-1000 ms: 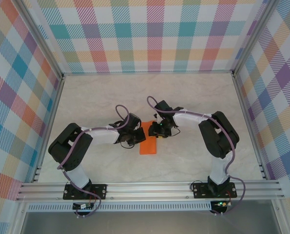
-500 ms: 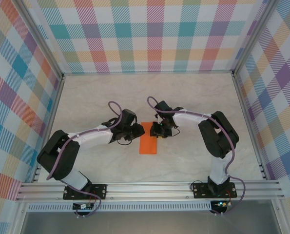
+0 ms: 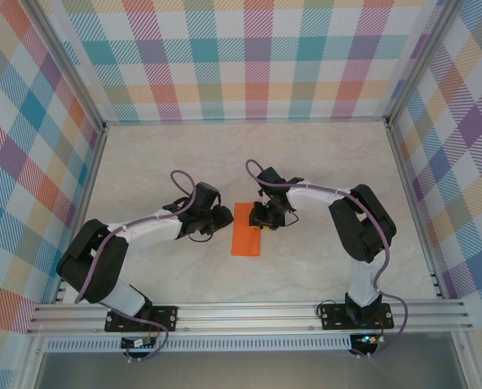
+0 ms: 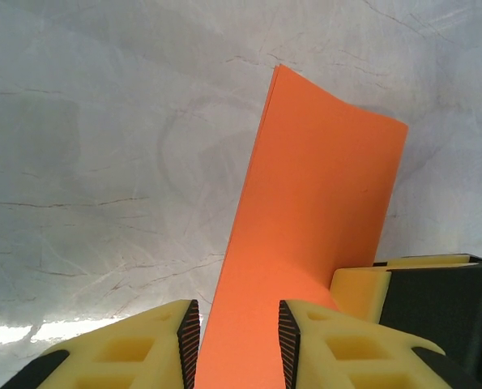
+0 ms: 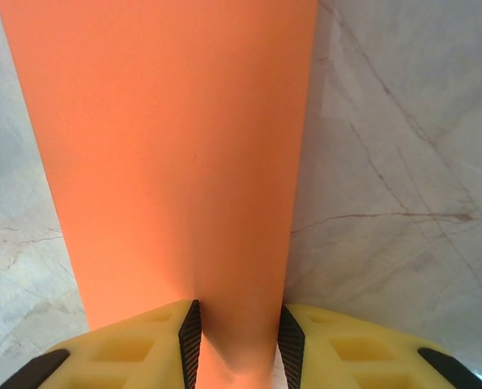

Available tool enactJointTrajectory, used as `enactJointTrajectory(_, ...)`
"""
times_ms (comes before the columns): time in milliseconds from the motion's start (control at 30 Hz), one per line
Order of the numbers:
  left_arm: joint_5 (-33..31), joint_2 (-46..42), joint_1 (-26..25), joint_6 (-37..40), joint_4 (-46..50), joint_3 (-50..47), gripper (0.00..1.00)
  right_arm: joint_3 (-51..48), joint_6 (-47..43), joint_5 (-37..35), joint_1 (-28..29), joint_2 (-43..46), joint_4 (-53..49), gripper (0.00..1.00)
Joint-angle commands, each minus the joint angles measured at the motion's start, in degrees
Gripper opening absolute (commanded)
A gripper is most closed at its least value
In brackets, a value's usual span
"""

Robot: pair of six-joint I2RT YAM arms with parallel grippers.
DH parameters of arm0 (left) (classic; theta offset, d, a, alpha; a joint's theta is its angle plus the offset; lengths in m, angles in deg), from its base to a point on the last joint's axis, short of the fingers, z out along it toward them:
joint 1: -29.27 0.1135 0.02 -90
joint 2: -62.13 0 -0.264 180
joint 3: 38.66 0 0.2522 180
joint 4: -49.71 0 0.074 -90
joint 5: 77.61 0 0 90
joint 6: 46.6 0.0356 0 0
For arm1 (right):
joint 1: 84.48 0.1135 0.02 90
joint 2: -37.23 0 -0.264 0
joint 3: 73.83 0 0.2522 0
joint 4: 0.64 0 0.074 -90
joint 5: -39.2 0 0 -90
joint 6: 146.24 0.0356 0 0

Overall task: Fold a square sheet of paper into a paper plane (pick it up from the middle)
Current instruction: Fold the square sheet of paper in half at the center of the table, then hold the square sheet of paper at the center of the table.

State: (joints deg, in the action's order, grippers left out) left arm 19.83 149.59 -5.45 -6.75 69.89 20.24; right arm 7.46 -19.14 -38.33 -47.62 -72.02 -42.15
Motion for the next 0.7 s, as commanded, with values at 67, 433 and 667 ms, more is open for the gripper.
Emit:
enactJointTrajectory(67, 1.8, -0.5, 0.6, 0.0, -0.4, -0.8, 0.34, -0.9, -0.1, -3.7, 0.3, -4.9, -2.0, 0.35)
enactJointTrajectory(433, 7.4, 4.1, 0.5, 1.2, -5.4, 0.3, 0.27, -0.7, -2.3, -3.7, 0.3, -5.8, -2.2, 0.37)
enactJointTrajectory(667, 9.5, 6.8, 0.4, 1.0, -7.6, 1.0, 0.22, -0.6, -2.0, -4.3, 0.3, -6.1, -2.6, 0.37)
